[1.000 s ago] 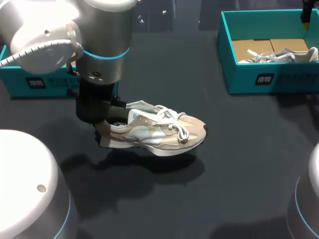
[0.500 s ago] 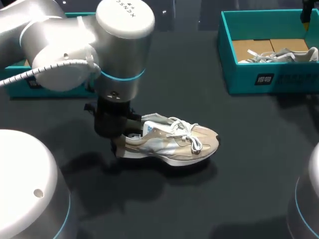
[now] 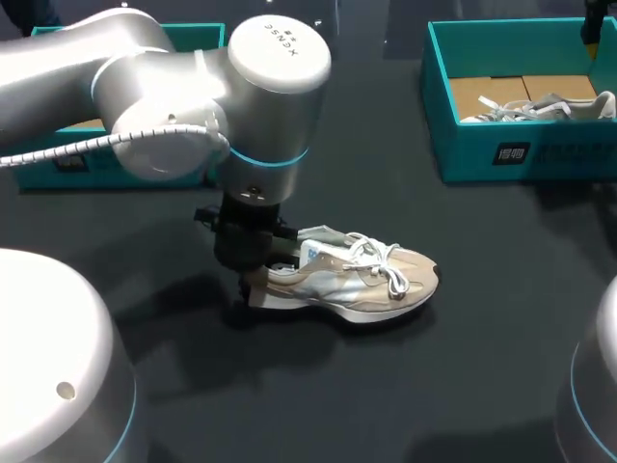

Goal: Take the shoe out of the shoebox, open the shoe tongue, remove and reinsert the insole, then place the shoe into the shoebox

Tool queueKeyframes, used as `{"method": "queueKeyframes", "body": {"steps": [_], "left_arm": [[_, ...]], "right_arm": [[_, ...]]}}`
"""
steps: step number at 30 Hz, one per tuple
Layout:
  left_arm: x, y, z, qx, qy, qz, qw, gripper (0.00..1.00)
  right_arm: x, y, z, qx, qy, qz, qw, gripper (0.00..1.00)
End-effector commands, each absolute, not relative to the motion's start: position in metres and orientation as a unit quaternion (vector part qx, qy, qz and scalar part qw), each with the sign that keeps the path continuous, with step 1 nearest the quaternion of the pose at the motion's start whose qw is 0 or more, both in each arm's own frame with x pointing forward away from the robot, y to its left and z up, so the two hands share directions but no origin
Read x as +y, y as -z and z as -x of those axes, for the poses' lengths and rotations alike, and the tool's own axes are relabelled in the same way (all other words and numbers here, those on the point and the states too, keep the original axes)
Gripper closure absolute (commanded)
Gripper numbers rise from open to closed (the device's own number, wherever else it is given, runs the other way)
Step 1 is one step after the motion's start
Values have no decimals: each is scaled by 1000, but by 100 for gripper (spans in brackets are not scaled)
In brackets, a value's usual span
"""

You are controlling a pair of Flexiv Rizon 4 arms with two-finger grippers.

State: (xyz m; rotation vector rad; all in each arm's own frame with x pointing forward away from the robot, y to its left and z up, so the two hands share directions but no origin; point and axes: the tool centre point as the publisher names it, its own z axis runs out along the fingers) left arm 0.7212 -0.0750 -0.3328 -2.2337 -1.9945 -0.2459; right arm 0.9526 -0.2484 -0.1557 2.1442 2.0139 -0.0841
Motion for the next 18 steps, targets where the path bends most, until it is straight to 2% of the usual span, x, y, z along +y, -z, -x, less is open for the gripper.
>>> {"method": "queueKeyframes", "body": {"steps": [1,18], "left_arm": [[-87,345,-722,-661,85,742,74,100],[-102,369,-720,-664,79,740,72,100]], "right_arm": [[-249,156,-953,681,29,-725,99,0],[-249,156,-953,681,29,-725,99,0]]}}
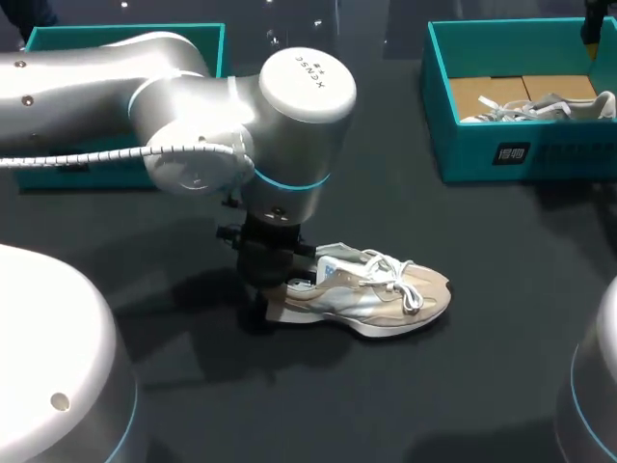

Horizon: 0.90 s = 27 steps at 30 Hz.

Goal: Take the shoe out of the shoebox, open the shoe tongue, remove and reinsert the insole, then place the shoe into the shoebox

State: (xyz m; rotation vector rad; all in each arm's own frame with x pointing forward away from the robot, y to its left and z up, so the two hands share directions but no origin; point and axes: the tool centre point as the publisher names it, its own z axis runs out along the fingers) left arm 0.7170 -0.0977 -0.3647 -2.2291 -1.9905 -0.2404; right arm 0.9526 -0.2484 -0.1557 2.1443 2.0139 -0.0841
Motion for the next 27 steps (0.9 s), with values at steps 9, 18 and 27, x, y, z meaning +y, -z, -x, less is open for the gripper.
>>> {"method": "queueKeyframes", "body": {"steps": [9,18,27], "left_arm": [[-109,376,-723,-664,88,740,63,100],[-111,383,-724,-662,94,740,64,100],[-110,389,-722,-657,98,744,65,85]], "right_arm": [[-249,156,-953,681,29,-725,99,0],[-249,156,-953,681,29,-725,99,0],[-249,156,-953,681,29,-725,99,0]]}}
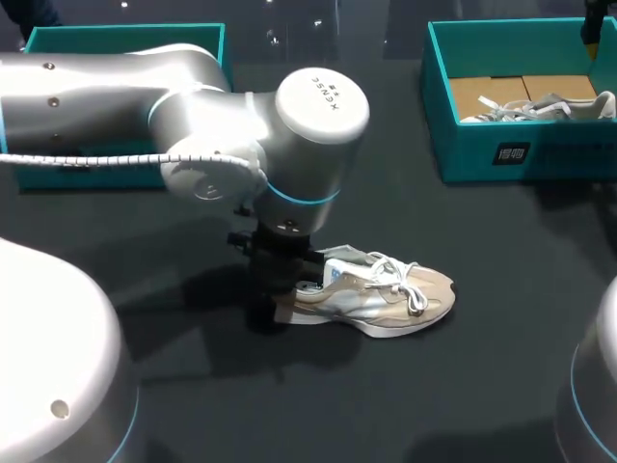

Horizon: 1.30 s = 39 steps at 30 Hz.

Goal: Take the shoe out of the shoebox, open the shoe tongue, remove and reinsert the insole, then place the shoe into the shoebox

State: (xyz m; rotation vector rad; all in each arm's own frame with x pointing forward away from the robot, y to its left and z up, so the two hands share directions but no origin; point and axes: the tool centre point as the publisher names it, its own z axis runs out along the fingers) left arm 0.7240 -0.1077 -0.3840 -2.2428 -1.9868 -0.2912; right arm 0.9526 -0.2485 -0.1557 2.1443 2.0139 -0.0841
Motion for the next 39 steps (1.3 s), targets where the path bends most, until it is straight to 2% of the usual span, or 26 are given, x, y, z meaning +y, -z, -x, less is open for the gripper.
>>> {"method": "queueKeyframes", "body": {"steps": [1,5,6,7,10,23,28,35,39], "left_arm": [[-110,390,-721,-657,98,745,64,77],[-109,389,-720,-656,98,745,63,50],[-109,388,-720,-657,97,745,62,38],[-109,387,-720,-657,97,745,61,31],[-107,378,-720,-660,91,744,55,0],[-89,280,-711,-715,18,699,0,0],[-63,248,-701,-749,-28,662,7,0],[-29,229,-685,-789,-52,612,5,0],[-13,222,-685,-835,-78,541,56,0]], "right_arm": [[-249,156,-953,681,29,-725,99,0],[-249,156,-953,681,29,-725,99,0],[-249,156,-953,681,29,-725,99,0],[-249,156,-953,681,29,-725,99,0],[-249,156,-953,681,29,-725,99,0],[-249,156,-953,681,29,-725,99,0],[-249,156,-953,681,29,-725,99,0],[-249,156,-953,681,29,-725,99,0],[-249,156,-953,681,29,-725,99,0]]}}
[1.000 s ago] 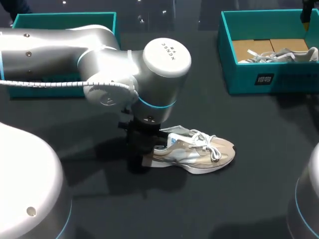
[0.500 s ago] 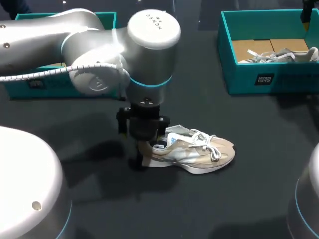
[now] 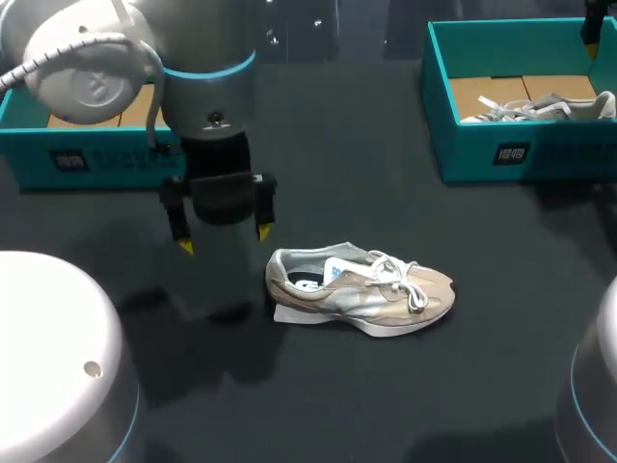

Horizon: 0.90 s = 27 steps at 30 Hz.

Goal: Take the shoe out of the shoebox, open the shoe tongue, remove and reinsert the insole, then place the shoe into the shoebox

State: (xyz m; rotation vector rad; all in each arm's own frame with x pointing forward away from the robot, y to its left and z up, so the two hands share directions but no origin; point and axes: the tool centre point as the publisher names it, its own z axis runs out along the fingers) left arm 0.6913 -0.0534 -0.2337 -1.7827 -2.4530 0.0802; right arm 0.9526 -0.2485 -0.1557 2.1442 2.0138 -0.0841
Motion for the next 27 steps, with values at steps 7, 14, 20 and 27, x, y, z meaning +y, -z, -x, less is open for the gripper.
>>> {"method": "queueKeyframes", "body": {"steps": [7,14,20,27], "left_arm": [[-13,222,-685,-835,-78,541,56,0],[-13,222,-685,-835,-78,541,56,0],[9,221,-701,-889,-171,416,84,0],[30,221,-699,-909,-249,324,88,0]], "right_arm": [[-249,156,-953,681,29,-725,99,0],[-249,156,-953,681,29,-725,99,0],[-249,156,-953,681,29,-725,99,0],[-249,156,-953,681,29,-725,99,0]]}}
